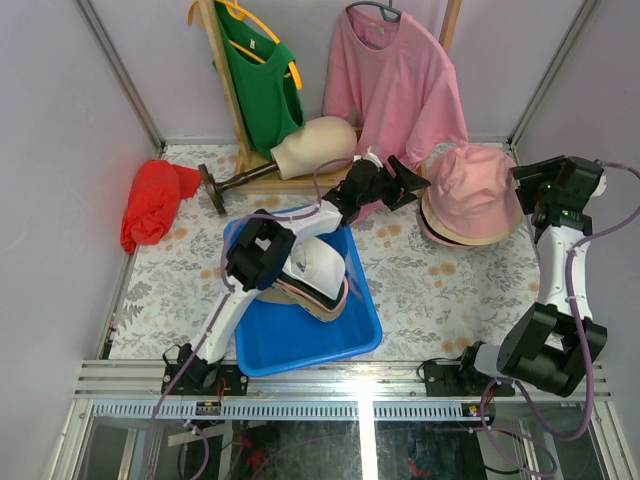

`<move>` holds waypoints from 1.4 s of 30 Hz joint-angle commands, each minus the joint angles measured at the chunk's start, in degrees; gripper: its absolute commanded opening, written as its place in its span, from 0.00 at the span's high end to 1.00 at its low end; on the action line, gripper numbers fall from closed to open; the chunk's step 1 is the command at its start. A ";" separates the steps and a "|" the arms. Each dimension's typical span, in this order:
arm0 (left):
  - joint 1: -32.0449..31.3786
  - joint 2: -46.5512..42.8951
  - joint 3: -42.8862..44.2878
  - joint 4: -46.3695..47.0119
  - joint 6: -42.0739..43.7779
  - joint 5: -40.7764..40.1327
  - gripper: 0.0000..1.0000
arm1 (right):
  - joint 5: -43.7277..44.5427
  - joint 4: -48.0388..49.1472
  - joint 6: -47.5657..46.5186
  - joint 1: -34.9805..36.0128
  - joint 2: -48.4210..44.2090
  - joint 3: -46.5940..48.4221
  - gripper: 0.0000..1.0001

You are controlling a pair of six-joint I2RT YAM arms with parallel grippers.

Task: Stack the hats
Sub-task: Stack the hat on the hat.

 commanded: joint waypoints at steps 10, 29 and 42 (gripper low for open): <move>-0.17 12.11 9.65 19.55 -14.40 -6.89 0.33 | -2.45 4.28 0.47 -0.16 1.47 3.56 0.37; -0.84 15.68 9.62 25.21 -16.48 -7.67 0.45 | -0.32 4.09 -0.05 -0.77 1.88 3.09 0.37; -1.59 13.38 3.87 26.26 -14.56 -7.01 0.87 | -0.02 3.58 -1.00 -2.00 2.20 2.81 0.37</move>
